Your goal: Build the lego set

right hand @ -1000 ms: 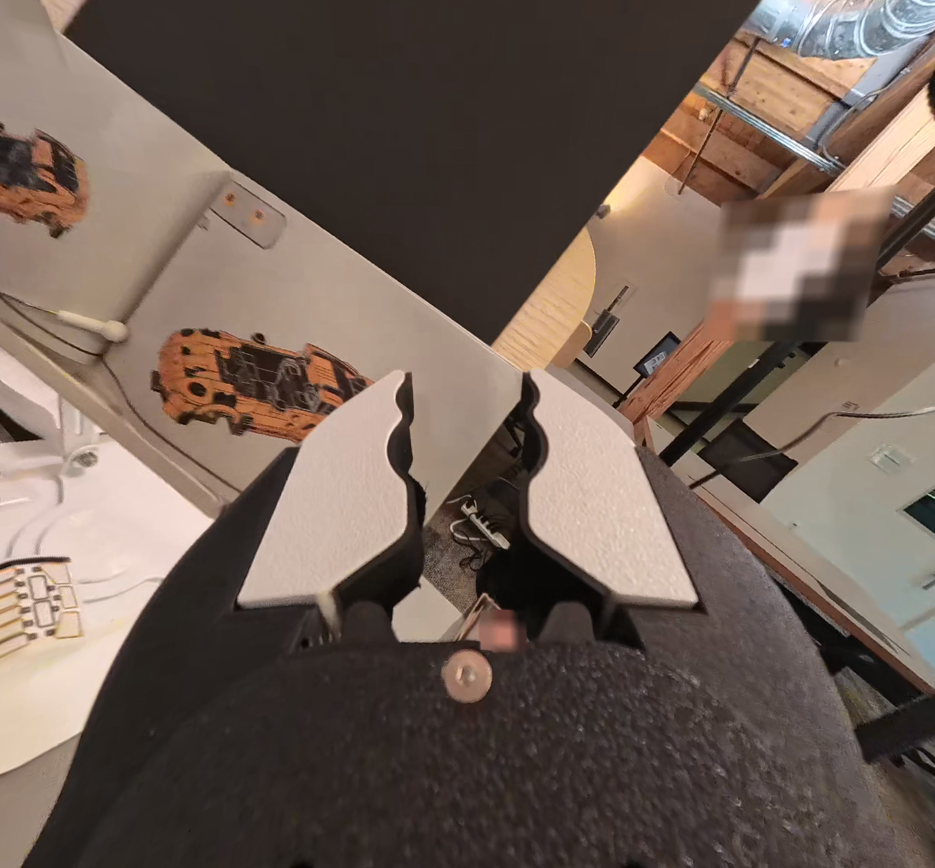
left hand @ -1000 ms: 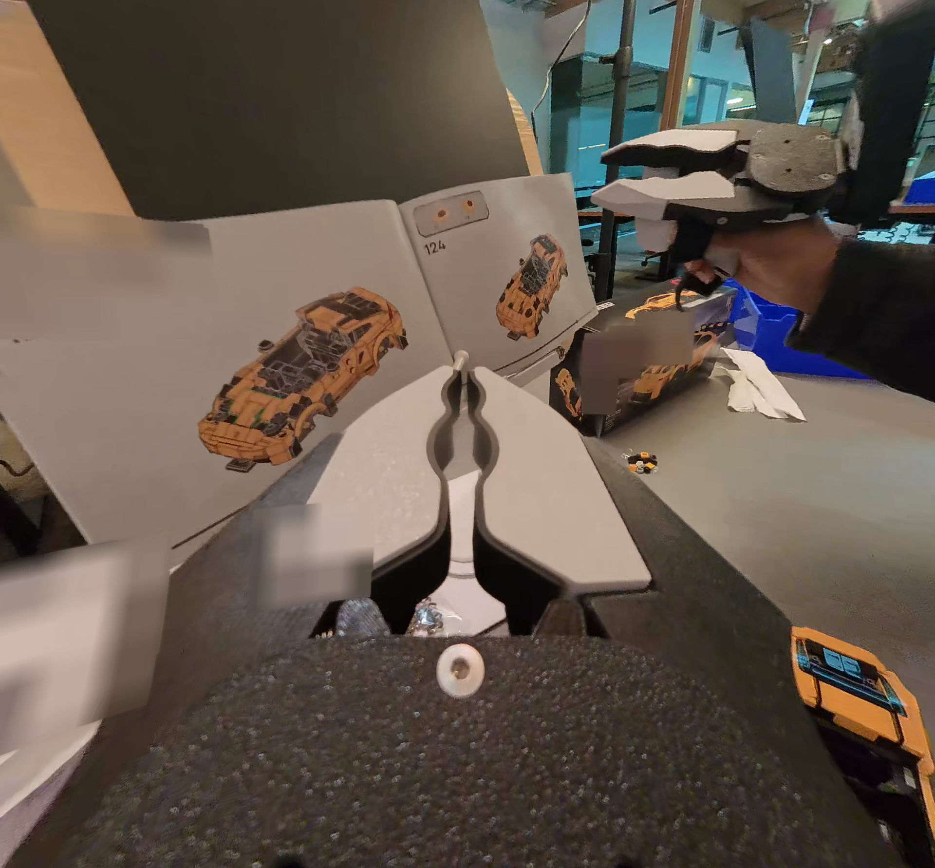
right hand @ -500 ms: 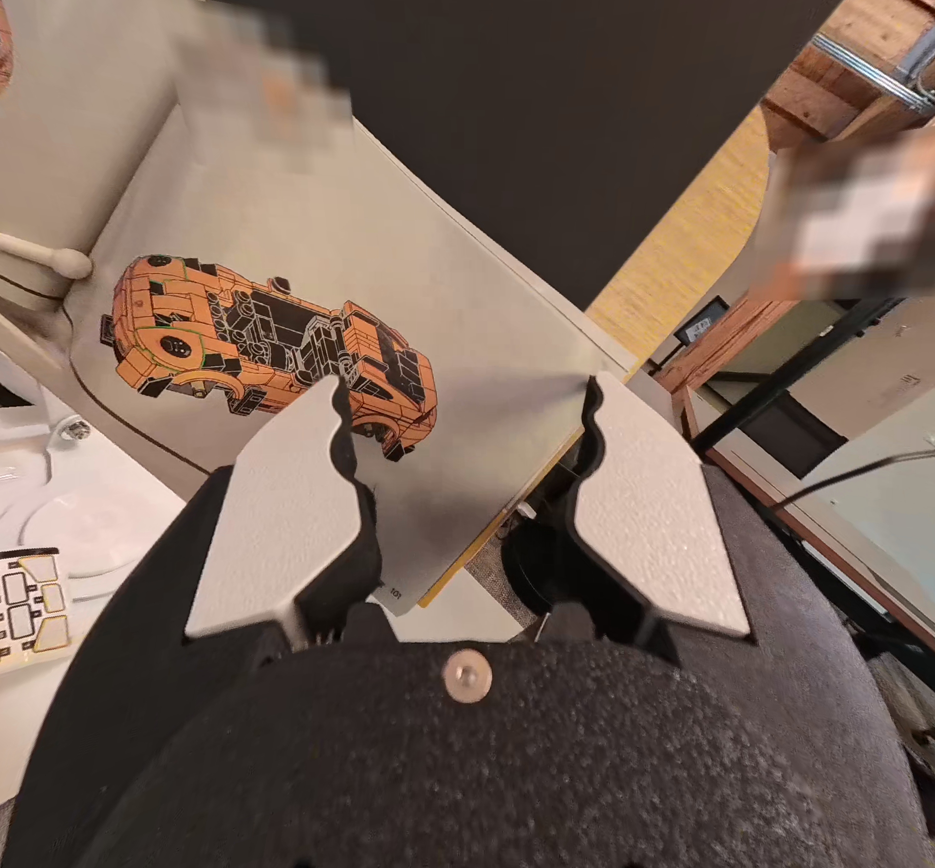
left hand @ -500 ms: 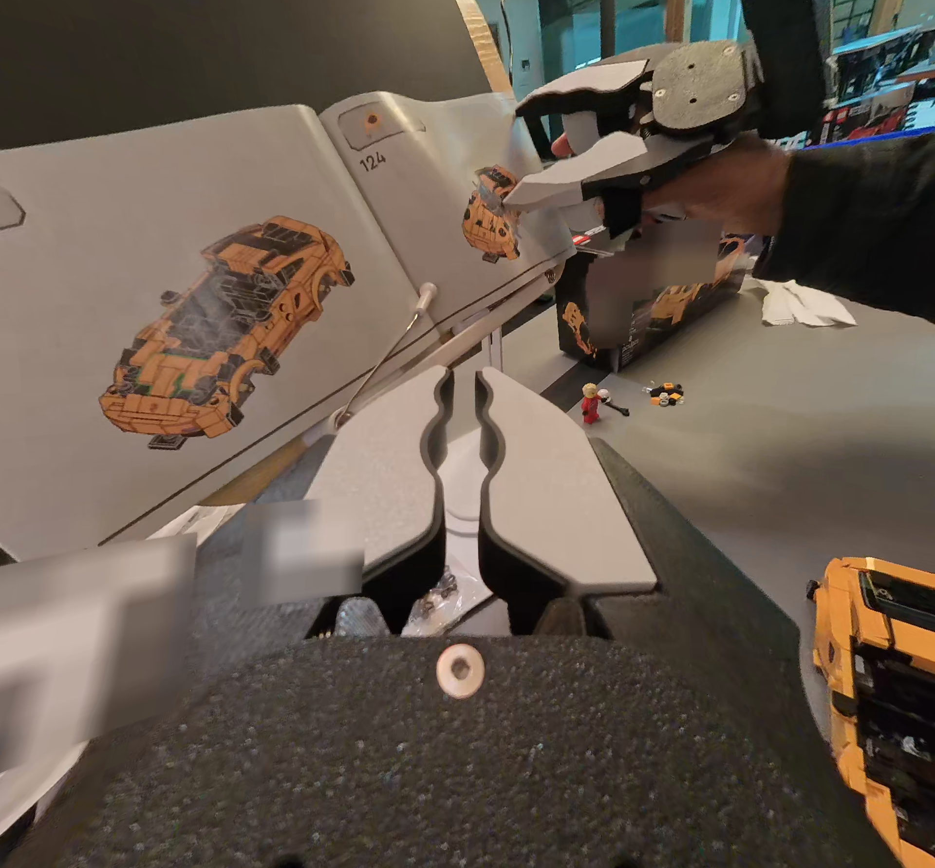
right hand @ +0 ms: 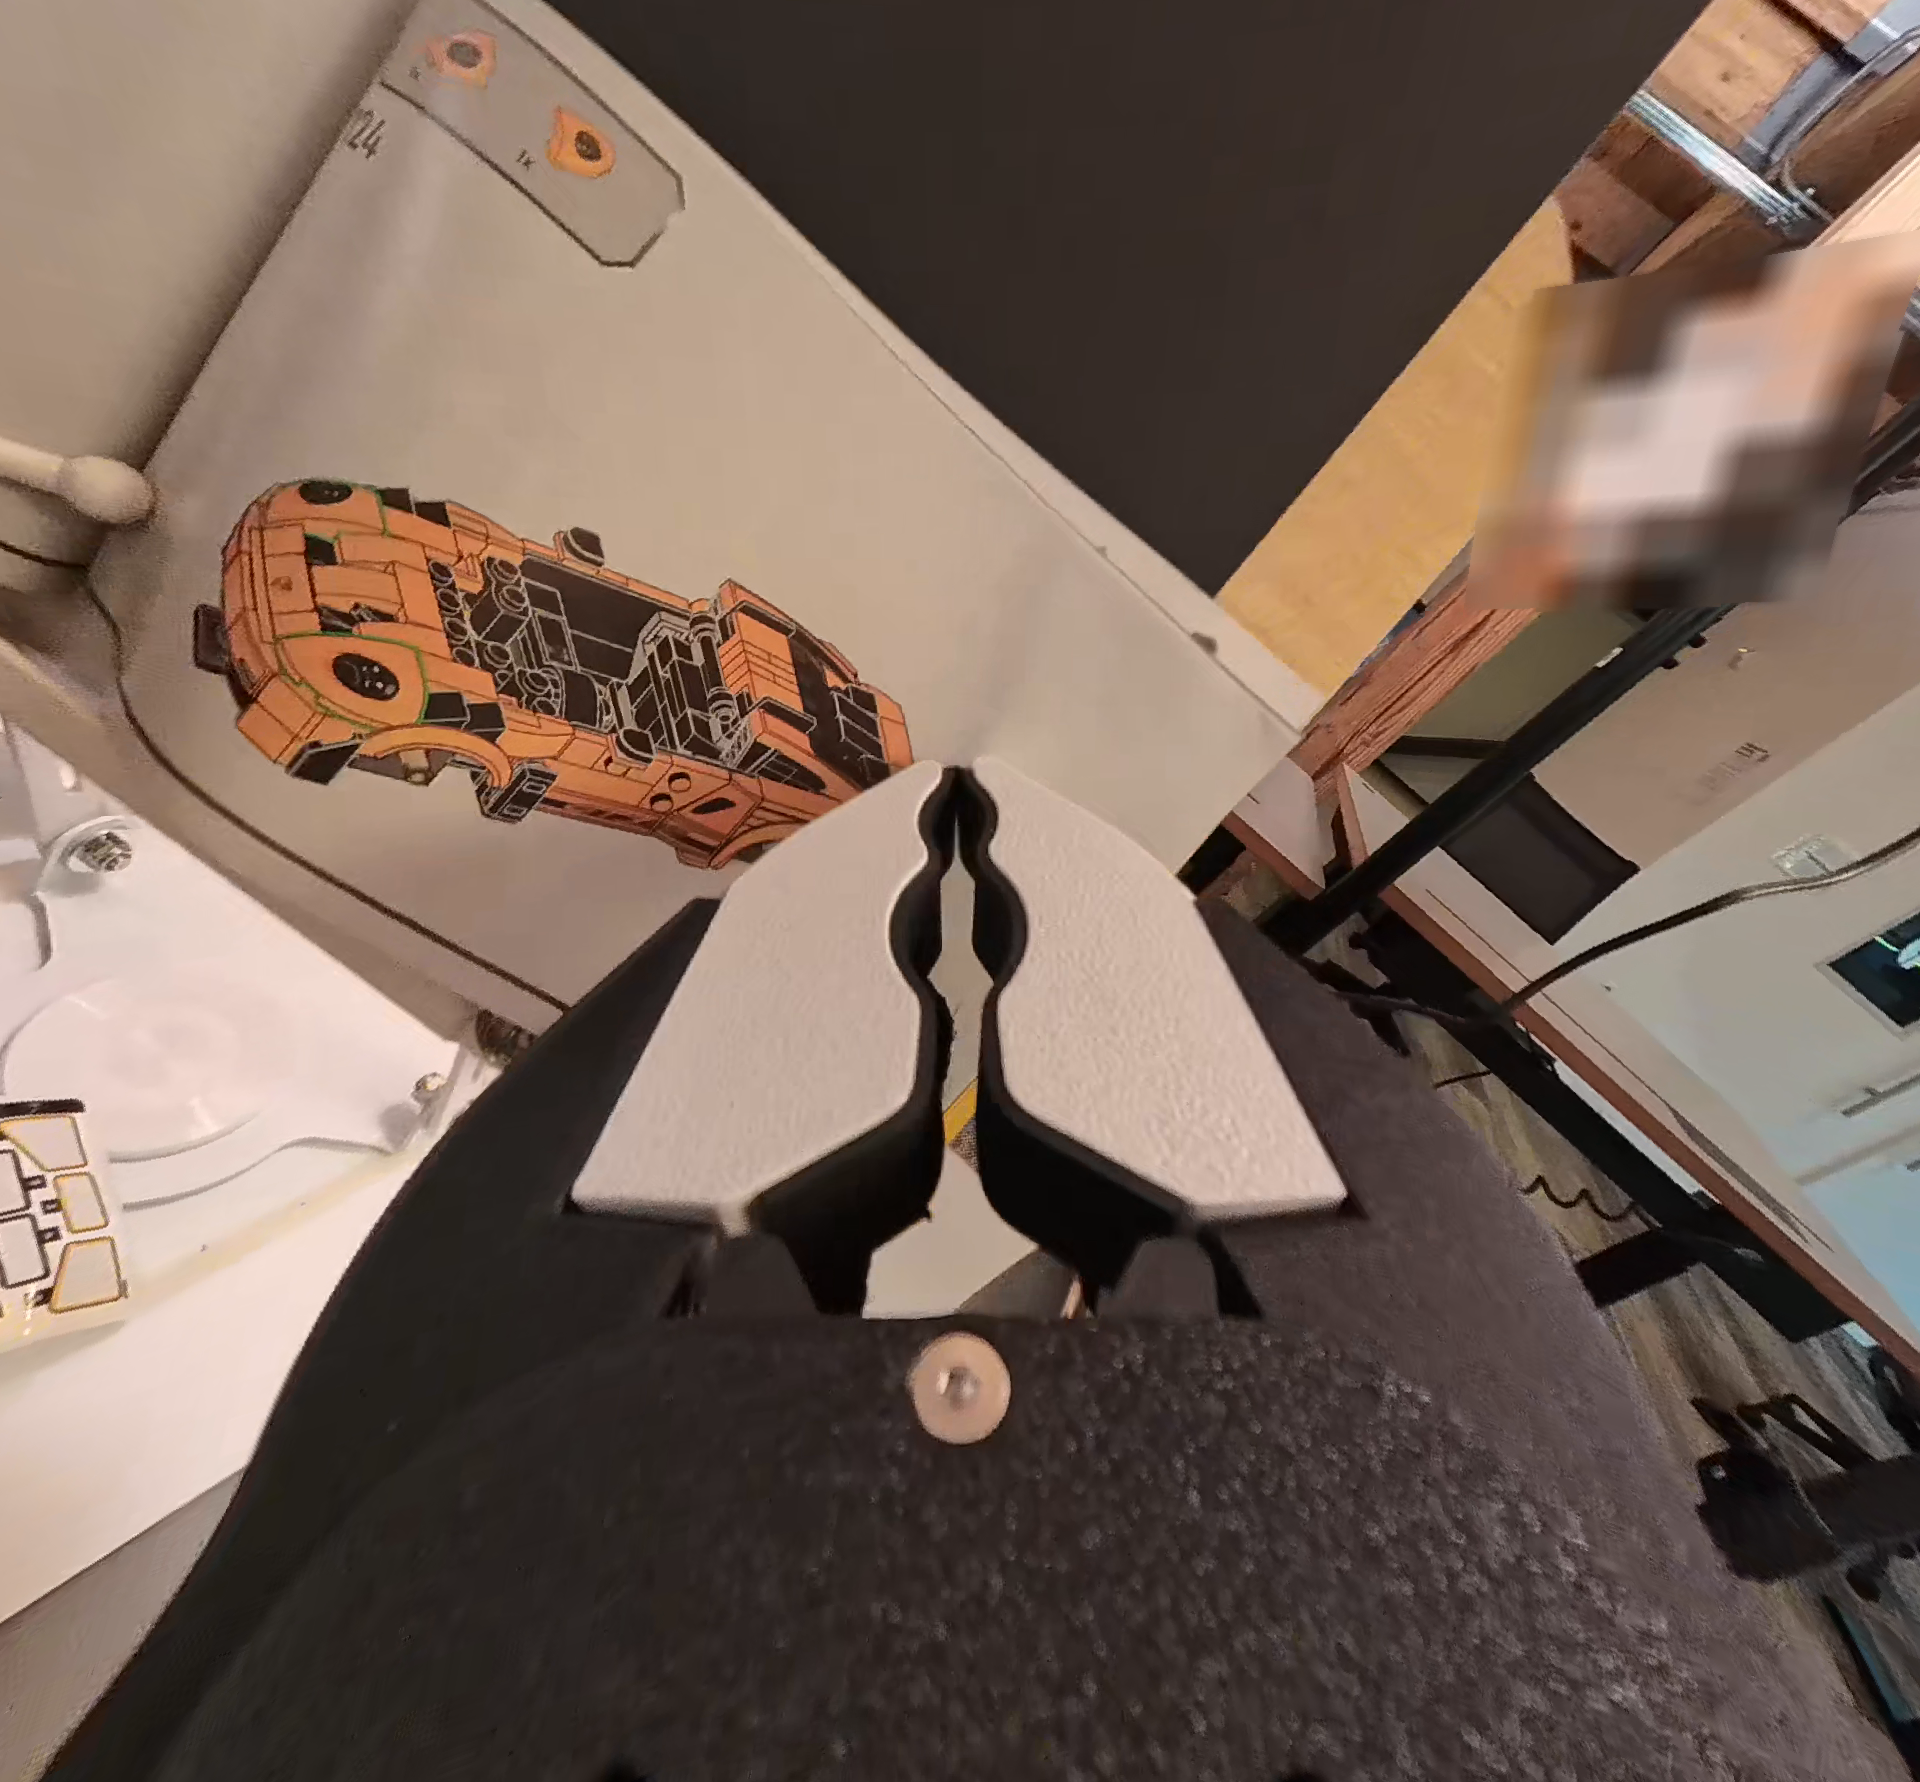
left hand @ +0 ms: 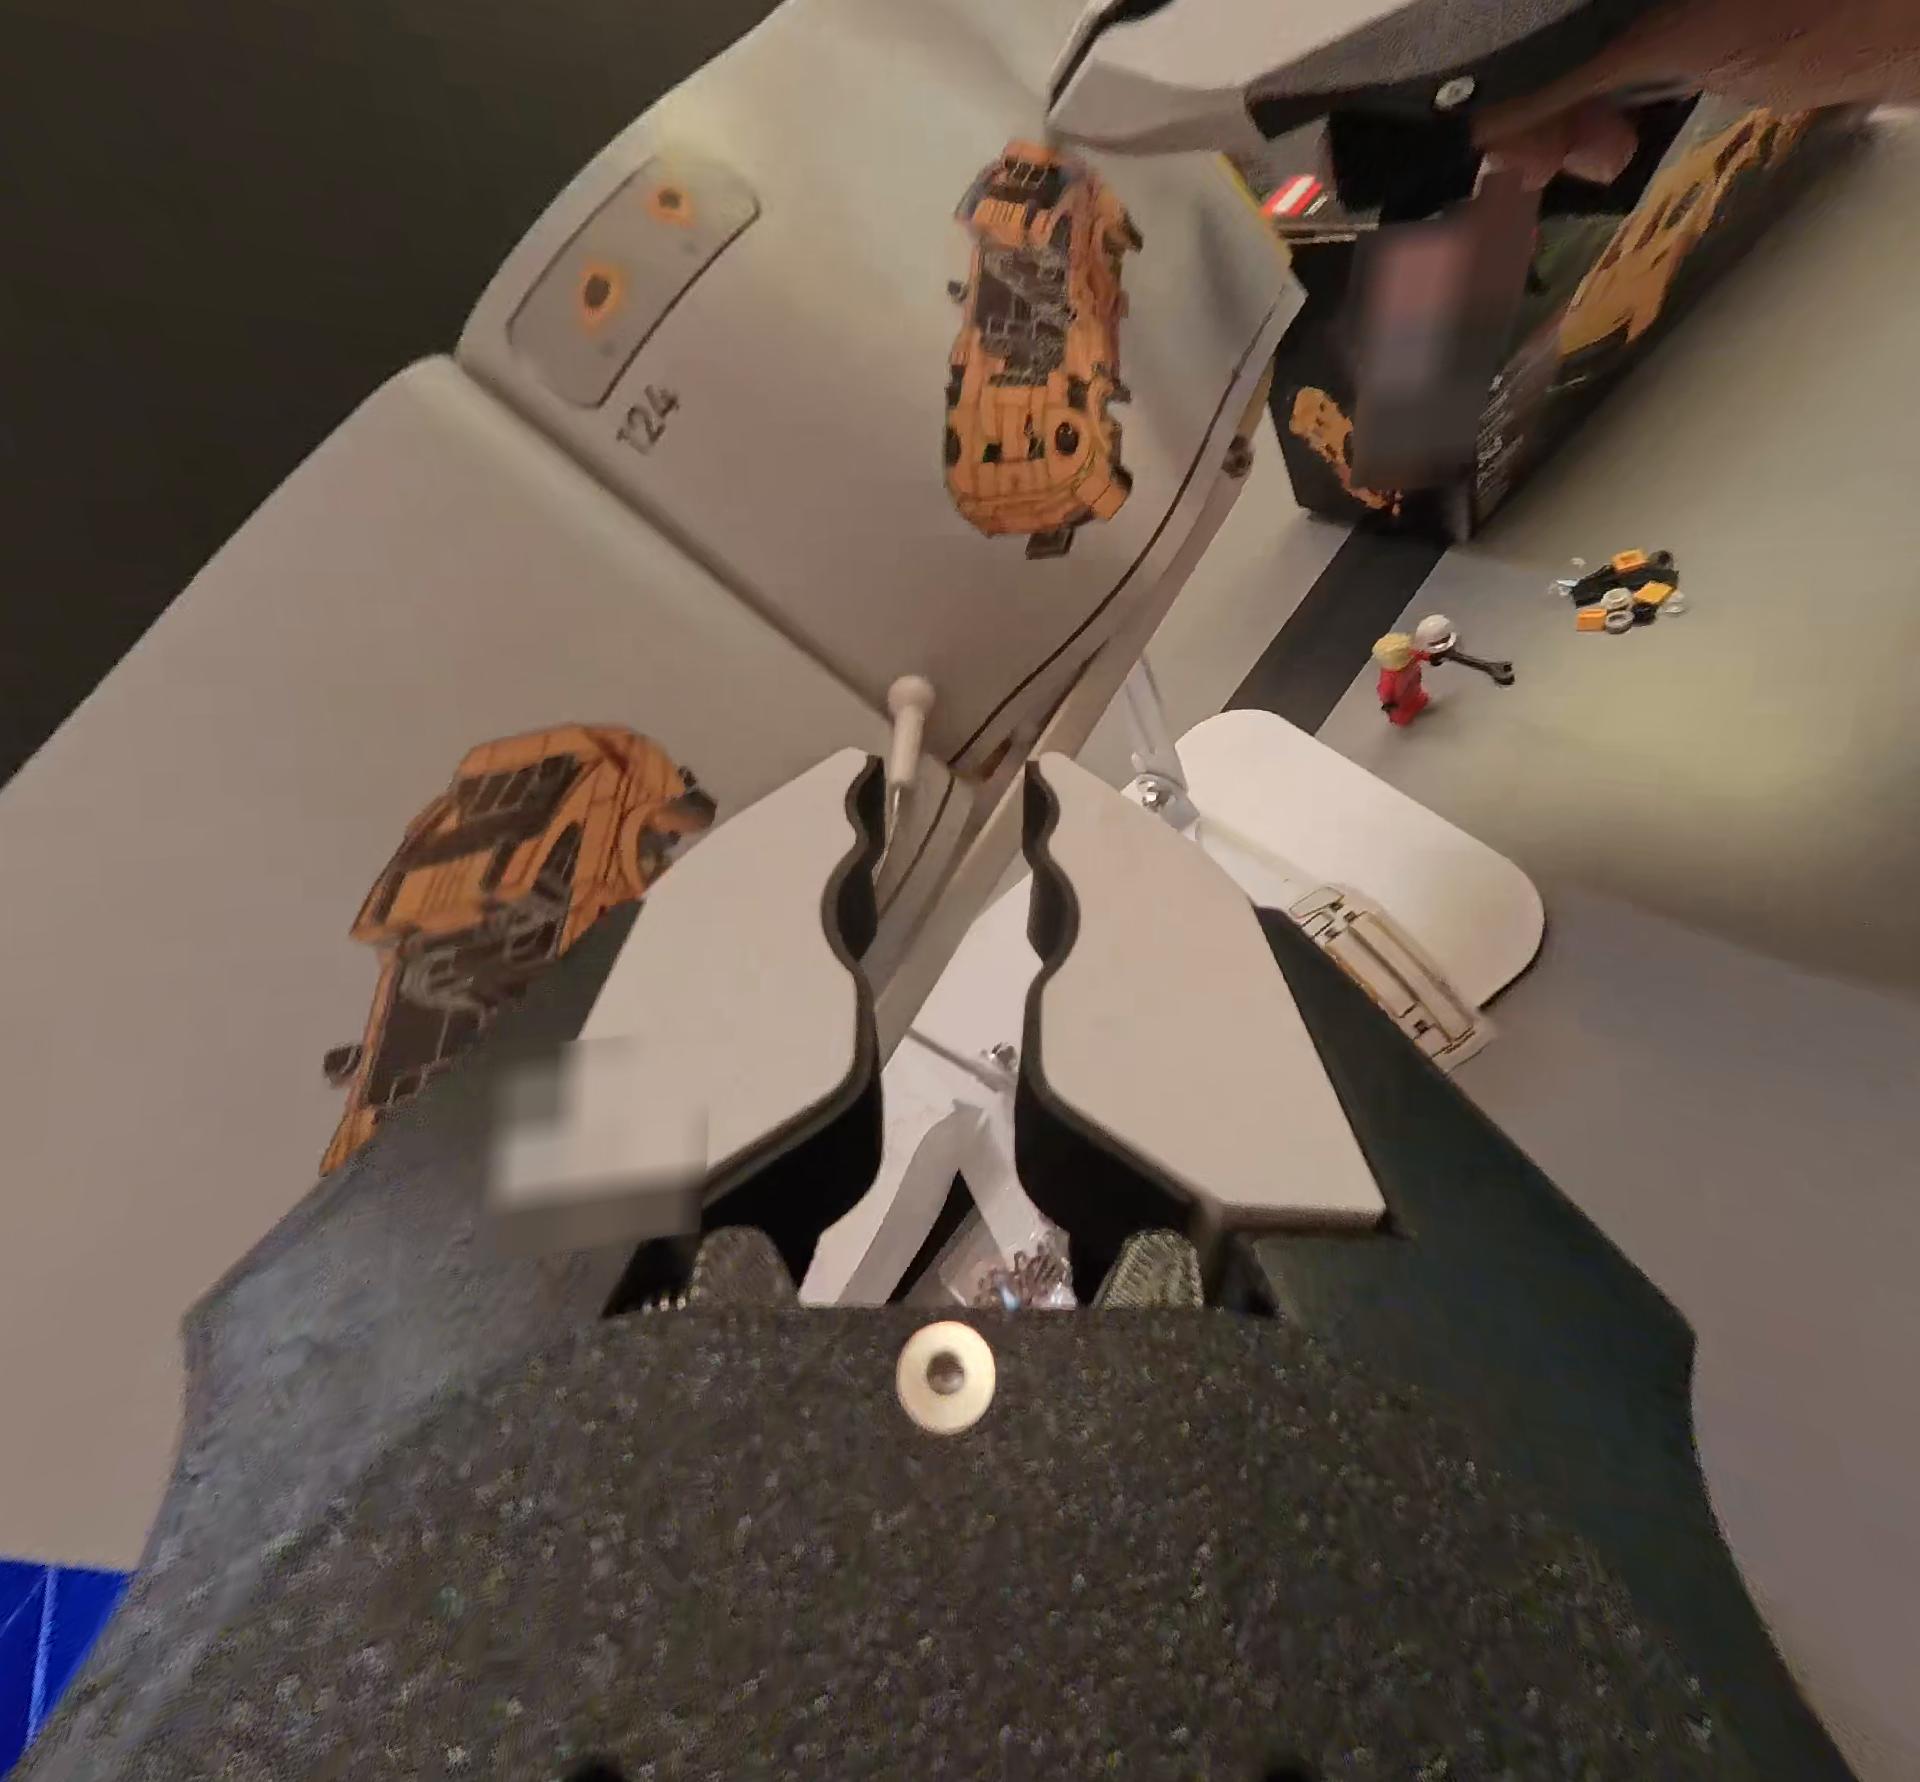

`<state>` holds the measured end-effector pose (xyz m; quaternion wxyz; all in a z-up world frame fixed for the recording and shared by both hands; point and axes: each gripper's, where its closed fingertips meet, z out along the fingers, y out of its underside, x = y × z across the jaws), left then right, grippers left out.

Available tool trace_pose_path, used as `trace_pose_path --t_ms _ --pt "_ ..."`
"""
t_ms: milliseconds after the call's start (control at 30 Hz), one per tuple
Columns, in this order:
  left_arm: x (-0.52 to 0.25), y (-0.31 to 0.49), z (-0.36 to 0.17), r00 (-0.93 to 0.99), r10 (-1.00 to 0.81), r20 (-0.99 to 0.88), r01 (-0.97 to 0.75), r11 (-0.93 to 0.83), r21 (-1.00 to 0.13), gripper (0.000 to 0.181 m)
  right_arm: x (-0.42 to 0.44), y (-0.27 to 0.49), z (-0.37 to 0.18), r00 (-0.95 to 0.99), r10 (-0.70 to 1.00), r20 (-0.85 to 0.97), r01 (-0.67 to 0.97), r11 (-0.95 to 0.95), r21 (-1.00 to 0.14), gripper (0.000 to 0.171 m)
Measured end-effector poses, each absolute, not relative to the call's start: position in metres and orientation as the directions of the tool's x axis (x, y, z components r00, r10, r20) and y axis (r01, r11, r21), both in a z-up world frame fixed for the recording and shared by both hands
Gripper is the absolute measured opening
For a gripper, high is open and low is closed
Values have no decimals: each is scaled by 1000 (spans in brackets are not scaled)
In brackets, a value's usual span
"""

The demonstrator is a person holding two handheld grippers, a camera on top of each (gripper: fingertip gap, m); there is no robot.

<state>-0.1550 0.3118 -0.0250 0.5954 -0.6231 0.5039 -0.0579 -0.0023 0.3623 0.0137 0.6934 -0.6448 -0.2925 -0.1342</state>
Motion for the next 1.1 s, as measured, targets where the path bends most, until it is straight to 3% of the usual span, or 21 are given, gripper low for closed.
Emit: trace_pose_path --t_ms 67,100,200,267,600,667,900,1100 --pt "-150 309 -21 482 -695 -533 -560 224 -798 25 0 359 16 804 177 568 549 148 -823 0" --pt "-149 309 -20 482 -691 -538 -565 224 -794 25 3 357 21 810 160 565 540 172 -824 9" --pt "-148 312 -21 487 -694 -530 -565 213 -797 27 9 364 28 836 186 516 494 153 -856 70" --pt "-147 313 -23 492 -705 -511 -559 193 -806 30 7 373 22 839 247 484 474 105 -874 83" --pt "-143 310 -30 477 -720 -503 -560 192 -806 30 13 369 31 802 106 588 566 182 -804 60" --pt "-142 310 -31 478 -720 -503 -560 192 -806 30 22 367 37 797 40 602 587 183 -789 41" --pt "-129 303 -19 475 -723 -502 -523 227 -822 29 35 354 46 762 -103 639 644 225 -731 4" --pt "-104 317 4 461 -596 -657 -594 342 -728 43 34 340 52 794 -82 603 600 275 -752 1"
